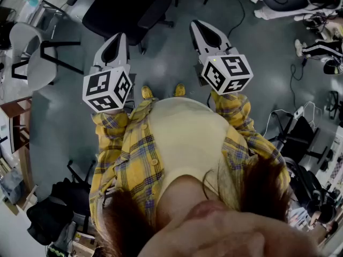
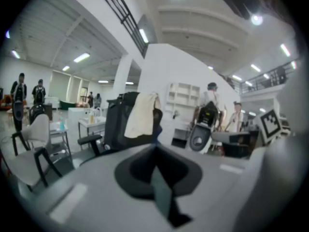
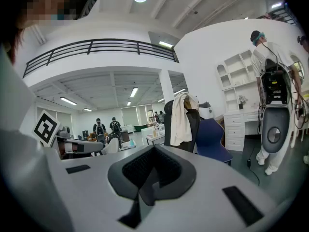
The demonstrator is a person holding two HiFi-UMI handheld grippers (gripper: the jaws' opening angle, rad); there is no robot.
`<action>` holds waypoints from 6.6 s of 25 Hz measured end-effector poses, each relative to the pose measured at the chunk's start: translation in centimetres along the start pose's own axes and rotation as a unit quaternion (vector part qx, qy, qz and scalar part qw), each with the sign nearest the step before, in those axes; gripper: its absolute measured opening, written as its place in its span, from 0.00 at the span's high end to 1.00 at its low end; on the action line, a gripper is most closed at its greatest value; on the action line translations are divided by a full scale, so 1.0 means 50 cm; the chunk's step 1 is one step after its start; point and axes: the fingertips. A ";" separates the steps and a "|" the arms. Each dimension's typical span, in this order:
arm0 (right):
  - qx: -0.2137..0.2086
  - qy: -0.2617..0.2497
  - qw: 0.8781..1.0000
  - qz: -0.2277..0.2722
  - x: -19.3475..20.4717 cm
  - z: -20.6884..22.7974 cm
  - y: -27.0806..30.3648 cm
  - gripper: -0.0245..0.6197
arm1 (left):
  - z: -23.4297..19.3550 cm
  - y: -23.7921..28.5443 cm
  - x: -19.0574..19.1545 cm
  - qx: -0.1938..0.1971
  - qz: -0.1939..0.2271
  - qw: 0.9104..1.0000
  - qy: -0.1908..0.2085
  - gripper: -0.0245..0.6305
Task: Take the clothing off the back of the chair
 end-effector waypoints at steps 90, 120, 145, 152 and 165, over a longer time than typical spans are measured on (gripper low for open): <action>-0.051 -0.001 0.998 0.044 -0.228 0.170 0.575 0.93 | -0.251 0.517 -0.199 0.051 -0.005 0.997 0.052 0.96; -0.063 -0.039 0.986 0.151 -0.534 0.326 0.847 0.56 | -0.295 0.661 -0.328 -0.041 0.030 0.998 0.045 0.96; 0.025 -0.169 0.967 0.191 -0.574 0.290 0.941 0.49 | -0.308 0.685 -0.344 -0.093 0.038 0.994 0.035 0.96; 0.122 -0.239 0.941 0.206 -0.564 0.295 0.949 0.49 | -0.312 0.649 -0.335 -0.099 0.036 0.994 0.040 0.96; 0.199 -0.247 0.928 0.193 -0.572 0.319 0.958 0.49 | -0.356 0.601 -0.336 -0.106 0.042 0.993 0.030 0.96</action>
Point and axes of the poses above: the fingertips, and each gripper's own axes: y forward along the fingers, z to its right, x out of its underside, and after that the axes turned 6 degrees about x, right-handed
